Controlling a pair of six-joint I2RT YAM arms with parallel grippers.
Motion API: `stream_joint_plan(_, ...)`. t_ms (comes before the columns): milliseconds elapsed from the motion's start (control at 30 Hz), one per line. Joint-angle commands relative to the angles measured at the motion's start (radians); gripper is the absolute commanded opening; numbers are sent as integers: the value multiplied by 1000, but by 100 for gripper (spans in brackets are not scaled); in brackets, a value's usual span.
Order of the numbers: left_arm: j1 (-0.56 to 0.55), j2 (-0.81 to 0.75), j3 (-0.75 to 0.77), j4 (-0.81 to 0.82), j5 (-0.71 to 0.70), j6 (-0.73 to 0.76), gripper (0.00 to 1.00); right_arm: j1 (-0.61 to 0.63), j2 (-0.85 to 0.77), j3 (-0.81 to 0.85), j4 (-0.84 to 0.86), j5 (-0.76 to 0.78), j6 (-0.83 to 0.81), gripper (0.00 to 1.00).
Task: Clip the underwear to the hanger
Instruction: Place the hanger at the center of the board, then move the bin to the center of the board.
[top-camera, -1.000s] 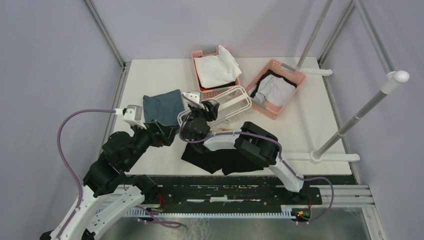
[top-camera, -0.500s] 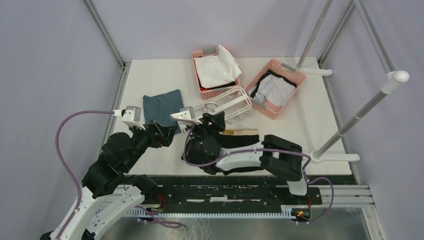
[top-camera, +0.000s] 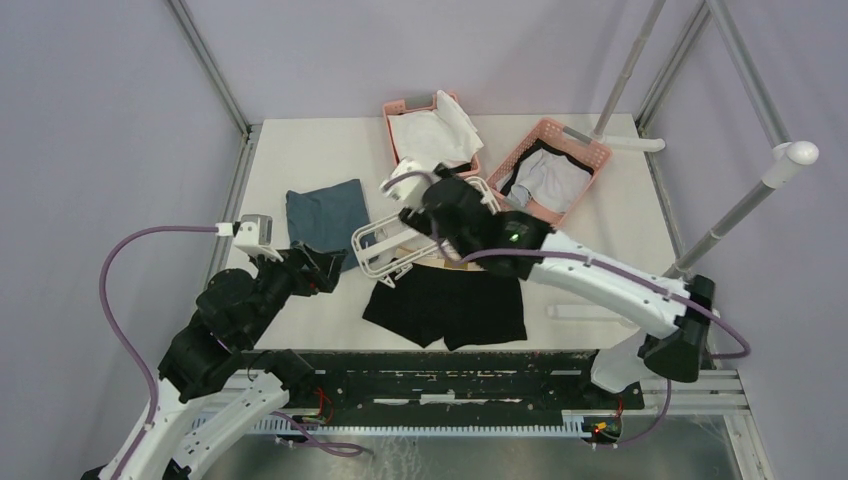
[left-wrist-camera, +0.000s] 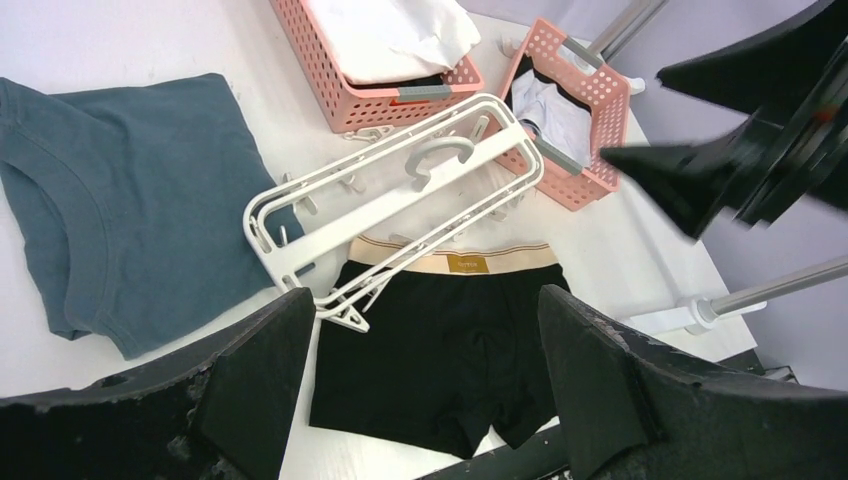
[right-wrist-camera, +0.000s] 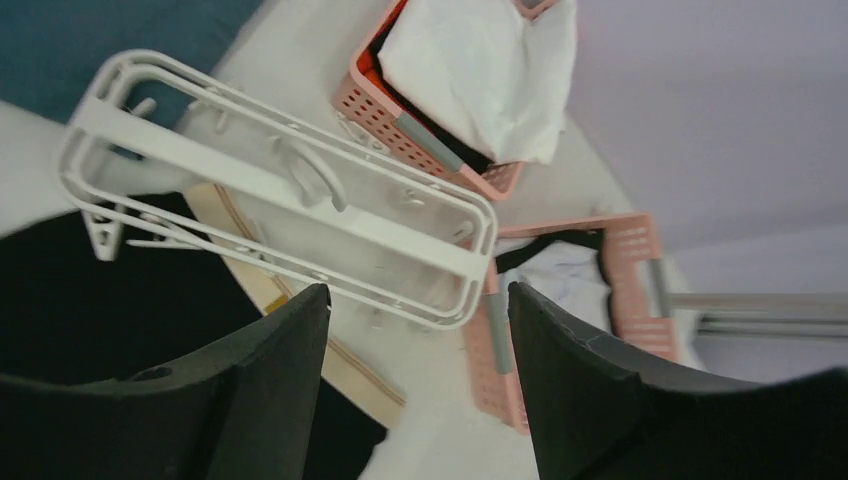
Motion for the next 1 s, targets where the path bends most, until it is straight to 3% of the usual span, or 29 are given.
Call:
stream_joint_plan(0,4,-11,54,0,-28,65,89,-239,-170,-35,-41,-498,345,73)
stream_joint_plan(200,3,1,45,5,-1,52,90,-592,-150,-86,-108,-580,724,73)
stream_joint_plan(333,3,8,32,10,21,33,89,-833,-161,-250,-43,-596,979,71)
stream_joint_plan(600,4,14,4,16,43,22,89,-866,-135,-378,89,-572,1067,71)
stream_joint_plan(867,3,11,-14,19,52,12,89,-899,-115,-462,163,-364,1206,72)
stream_joint_plan(967,3,8,-21,20,57,8,89,-942,-58,-451,195,-402,1234,72)
